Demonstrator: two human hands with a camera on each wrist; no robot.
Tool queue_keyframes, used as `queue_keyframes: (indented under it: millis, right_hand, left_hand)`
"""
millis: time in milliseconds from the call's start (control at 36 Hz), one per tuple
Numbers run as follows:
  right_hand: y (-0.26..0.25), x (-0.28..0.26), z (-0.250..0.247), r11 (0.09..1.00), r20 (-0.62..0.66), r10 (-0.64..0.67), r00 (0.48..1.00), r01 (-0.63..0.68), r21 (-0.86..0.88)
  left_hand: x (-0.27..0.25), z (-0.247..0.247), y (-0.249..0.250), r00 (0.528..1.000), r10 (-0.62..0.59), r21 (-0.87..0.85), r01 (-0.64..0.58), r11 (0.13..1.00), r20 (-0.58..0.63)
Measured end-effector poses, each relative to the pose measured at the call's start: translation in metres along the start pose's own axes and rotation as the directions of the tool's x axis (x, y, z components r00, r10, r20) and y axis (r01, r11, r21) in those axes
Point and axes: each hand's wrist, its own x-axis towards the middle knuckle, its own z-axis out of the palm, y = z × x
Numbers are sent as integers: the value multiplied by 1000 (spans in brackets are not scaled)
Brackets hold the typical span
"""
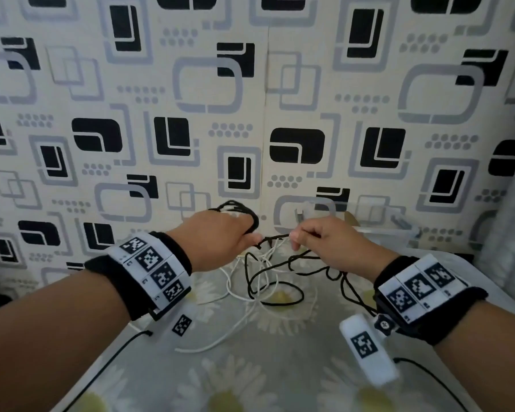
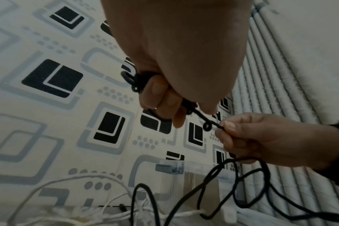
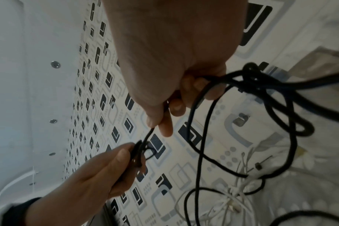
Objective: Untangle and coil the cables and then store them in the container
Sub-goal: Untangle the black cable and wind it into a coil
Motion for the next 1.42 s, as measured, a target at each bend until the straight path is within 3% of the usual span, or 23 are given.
queue_keyframes:
  millis: [139,222,333,472,528,611,667,778,833,1000,1083,1167,1305,1417]
  right_hand:
    - [-1,5,-11,988,53,34,998,-25,-150]
    - [-2,9,-12,969,72,-1,997,19,-245]
    - [6,15,-4,955,94,-53,994,78,-285]
    - [1,13,5,899,52,-137,989,146,-413]
    - [-5,13,7,913,96,-113,989,142,-382]
    - [-10,10,3,978,152,-3,988,35,-206]
    - [-15,7,-1,987,179,27,984,2,-160]
    - [-26,-1,2,993,220,23,975,3,-116]
    - [-29,-6,10,996,210,-1,978,19,-82]
    - [-34,-20,27,984,18,-20,1000,17,178]
    - [-30,-25,27,932,11,3,1000,-7,361]
    - [-24,-30,21,922,33,-6,999,-7,386]
    - [-17,-28,6,917,-86,27,996,10,400]
    - [-13,-21,-9,887,-206,66,976,37,461]
  left_hand:
    - [-1,-5,9,969,75,-51,-64,997,237]
    - [-2,-6,15,951,101,-147,-60,987,291]
    - [-1,-7,18,971,88,-408,12,913,224]
    - [2,-12,20,993,18,-556,52,830,119]
    - [6,-13,19,995,-34,-601,86,795,97]
    - [9,-11,14,991,-114,-640,134,756,74]
    - [10,-8,11,988,-139,-721,148,677,73]
    - [11,-7,14,992,-95,-905,116,409,84]
    - [13,-8,18,994,-98,-922,90,377,57]
    - [19,-9,11,980,-198,-884,92,459,-1]
    - [16,-7,3,977,-212,-855,109,507,-1]
    - [11,-10,-1,977,-212,-778,140,613,9]
    - [0,-13,-3,984,-178,-527,157,836,11]
    - [-8,-8,-5,993,-104,-400,116,909,51]
